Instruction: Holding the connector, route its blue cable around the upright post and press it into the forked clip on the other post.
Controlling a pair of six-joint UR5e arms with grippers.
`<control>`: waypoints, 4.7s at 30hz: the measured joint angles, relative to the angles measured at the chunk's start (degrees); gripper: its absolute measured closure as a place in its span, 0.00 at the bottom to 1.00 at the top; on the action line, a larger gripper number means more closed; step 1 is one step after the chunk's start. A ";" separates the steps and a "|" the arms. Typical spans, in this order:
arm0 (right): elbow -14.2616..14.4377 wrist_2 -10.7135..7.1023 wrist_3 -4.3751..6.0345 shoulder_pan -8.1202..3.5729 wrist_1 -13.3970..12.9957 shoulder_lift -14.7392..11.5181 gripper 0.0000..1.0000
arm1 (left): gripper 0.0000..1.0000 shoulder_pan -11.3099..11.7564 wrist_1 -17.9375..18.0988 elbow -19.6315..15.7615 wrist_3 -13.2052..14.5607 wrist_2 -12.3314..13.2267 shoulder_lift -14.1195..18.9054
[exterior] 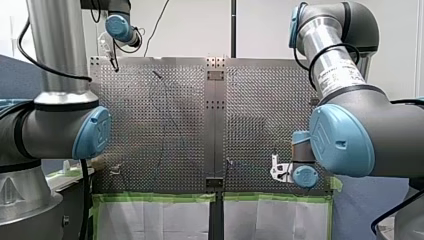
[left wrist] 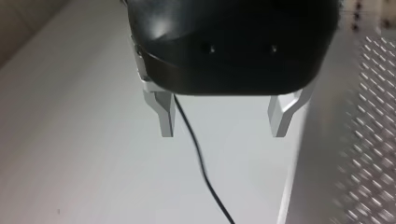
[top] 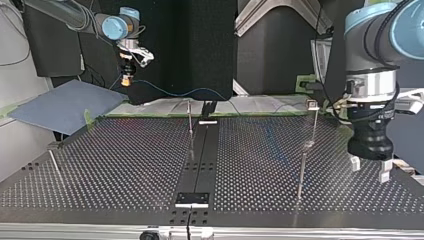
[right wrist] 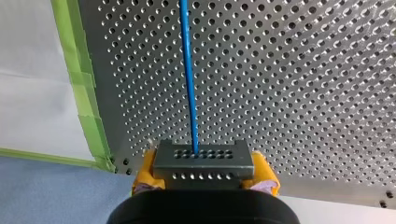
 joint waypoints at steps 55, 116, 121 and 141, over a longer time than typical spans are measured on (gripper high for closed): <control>0.00 -0.03 -0.09 0.09 -0.02 0.32 1.00 | 0.00 -5.87 -24.28 6.67 2.92 4.53 -6.83; 0.00 -0.76 0.83 0.38 0.13 0.91 1.00 | 0.00 -10.90 -8.26 -4.27 11.52 3.10 -5.04; 0.00 -0.84 0.99 0.36 0.10 0.99 1.00 | 0.00 -11.67 -5.94 -6.60 13.26 1.90 -6.67; 0.00 -0.86 1.04 0.25 0.09 1.60 1.00 | 0.00 -13.30 3.47 -13.79 19.31 4.32 -11.43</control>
